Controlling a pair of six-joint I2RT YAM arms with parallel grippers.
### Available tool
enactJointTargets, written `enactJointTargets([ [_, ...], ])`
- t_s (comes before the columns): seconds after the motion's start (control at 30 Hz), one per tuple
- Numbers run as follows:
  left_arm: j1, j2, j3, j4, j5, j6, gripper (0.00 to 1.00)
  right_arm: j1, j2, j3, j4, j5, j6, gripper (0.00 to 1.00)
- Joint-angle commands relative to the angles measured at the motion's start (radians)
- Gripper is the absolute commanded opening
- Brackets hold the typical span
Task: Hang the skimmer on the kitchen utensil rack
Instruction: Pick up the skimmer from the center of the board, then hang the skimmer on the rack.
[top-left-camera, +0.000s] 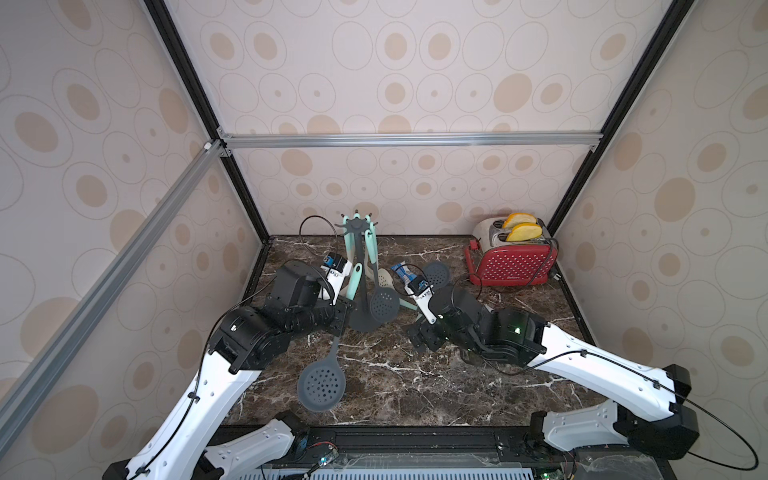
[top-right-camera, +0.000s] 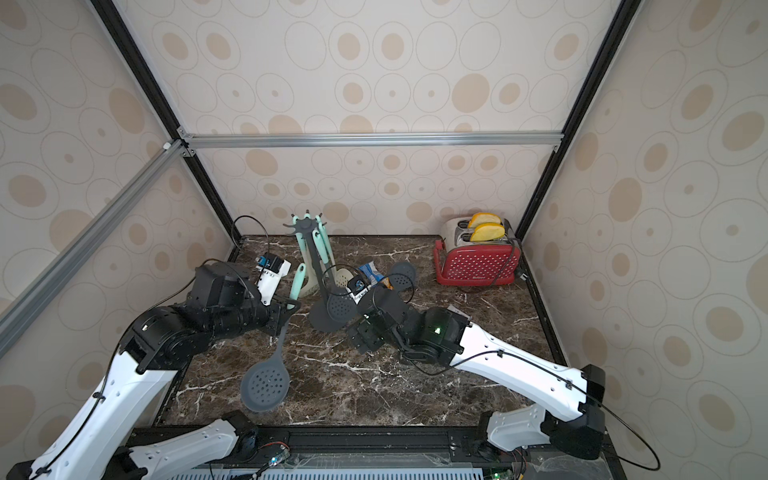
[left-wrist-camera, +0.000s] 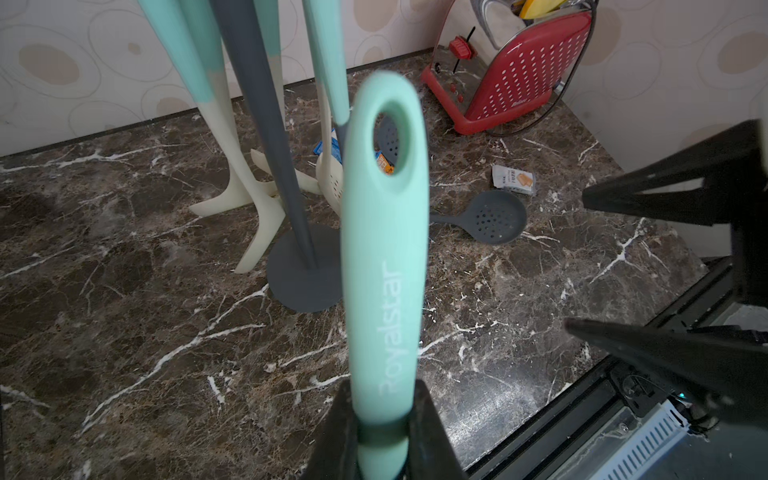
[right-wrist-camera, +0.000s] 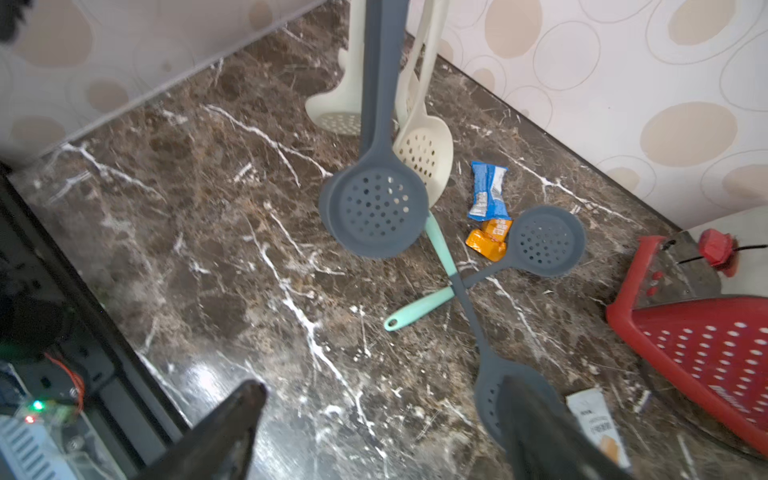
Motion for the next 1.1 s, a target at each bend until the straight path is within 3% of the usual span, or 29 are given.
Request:
enactJointTargets([
  [0.0,0.010,0.021,0.082,0.014,-0.087,-0.024,0.00,-0.116,-0.043,0.021,-0.063,-0.188,-0.027,0.98],
  [0.07,0.010,0.034,0.105,0.032,-0.127,-0.036,0.00,-0.159,-0.085,0.013,-0.001,-0.288,-0.037,1.00],
  [0.2,0.013,0.072,0.157,0.041,-0.166,-0.051,0.00,-0.177,-0.113,0.038,0.029,-0.287,-0.052,1.00],
  [0.6,0.043,0.178,0.241,0.042,-0.109,-0.042,0.00,-0.177,-0.149,-0.021,0.049,-0.302,-0.037,1.00],
  [1.07,0.102,0.202,0.189,0.103,-0.028,-0.055,0.00,-0.177,-0.149,-0.040,0.060,-0.334,-0.019,1.00],
])
